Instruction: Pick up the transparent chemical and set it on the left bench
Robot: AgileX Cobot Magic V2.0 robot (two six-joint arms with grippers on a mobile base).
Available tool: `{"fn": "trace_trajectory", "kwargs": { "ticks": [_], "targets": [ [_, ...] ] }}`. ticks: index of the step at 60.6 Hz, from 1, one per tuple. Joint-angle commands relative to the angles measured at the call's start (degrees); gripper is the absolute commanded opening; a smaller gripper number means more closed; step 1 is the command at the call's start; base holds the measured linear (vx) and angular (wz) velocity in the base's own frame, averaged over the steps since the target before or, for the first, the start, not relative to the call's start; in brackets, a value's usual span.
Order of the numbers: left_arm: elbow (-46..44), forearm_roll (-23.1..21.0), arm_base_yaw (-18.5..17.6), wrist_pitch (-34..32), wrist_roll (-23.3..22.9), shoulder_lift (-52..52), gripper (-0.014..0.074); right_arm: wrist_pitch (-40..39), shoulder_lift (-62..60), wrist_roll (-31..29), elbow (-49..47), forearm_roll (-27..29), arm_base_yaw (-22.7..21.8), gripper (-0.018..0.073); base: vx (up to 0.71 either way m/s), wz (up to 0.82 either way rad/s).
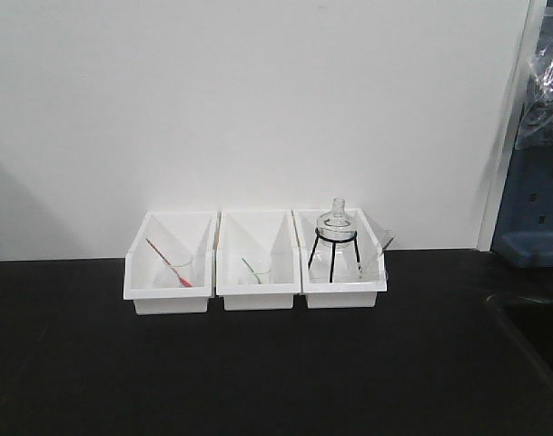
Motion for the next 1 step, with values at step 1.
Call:
{"fn": "trace_trajectory", "kwargs": {
  "ticks": [1],
  "targets": [
    [0.93,-0.04,-0.10,-4.49,-0.45,-1.10,-0.0004,-4.68,-0.77,-0.41,0.37,-0.15,-0.26,-0.0007,0.00,0.00]
  ]
}}
